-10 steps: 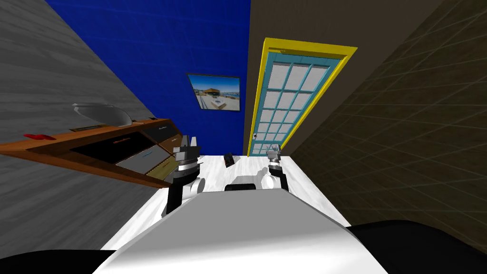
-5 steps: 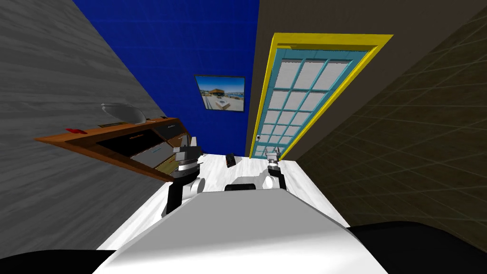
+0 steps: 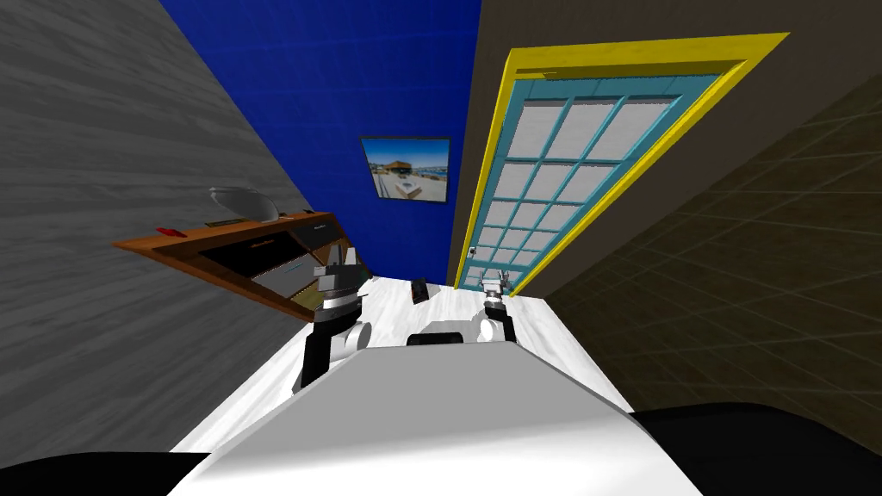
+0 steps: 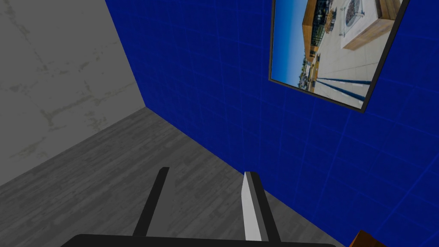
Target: Pull the door open
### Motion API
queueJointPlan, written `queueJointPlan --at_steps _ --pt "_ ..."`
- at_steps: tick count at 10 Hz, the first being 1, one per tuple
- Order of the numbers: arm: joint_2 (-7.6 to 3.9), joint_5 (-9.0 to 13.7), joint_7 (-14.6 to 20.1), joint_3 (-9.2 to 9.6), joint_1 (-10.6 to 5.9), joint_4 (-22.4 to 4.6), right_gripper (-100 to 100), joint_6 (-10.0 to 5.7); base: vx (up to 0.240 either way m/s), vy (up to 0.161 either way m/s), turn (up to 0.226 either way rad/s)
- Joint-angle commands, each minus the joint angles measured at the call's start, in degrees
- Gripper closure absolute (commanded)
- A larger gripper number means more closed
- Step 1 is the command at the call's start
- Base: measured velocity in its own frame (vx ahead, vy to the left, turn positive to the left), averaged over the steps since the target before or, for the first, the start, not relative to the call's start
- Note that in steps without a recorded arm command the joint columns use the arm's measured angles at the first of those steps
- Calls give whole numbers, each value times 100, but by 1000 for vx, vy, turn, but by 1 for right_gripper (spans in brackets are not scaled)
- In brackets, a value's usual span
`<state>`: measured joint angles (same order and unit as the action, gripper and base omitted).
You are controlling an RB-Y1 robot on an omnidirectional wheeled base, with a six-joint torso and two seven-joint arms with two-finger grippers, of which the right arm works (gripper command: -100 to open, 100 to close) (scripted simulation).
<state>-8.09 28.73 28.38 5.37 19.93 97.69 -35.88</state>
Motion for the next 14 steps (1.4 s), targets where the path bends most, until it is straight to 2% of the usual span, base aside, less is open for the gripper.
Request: queueJointPlan --at_steps 1,3,4,14 --pt "-27 67 126 20 -36 -183 -100 -88 47 -41 74" --pt "-99 311 449 47 -150 -570 -100 -237 59 -29 176" --pt "-99 311 449 47 -150 -595 -100 -237 51 -38 64" --pt "-437 1497 2020 178 -704 -2576 -100 -964 71 -61 187"
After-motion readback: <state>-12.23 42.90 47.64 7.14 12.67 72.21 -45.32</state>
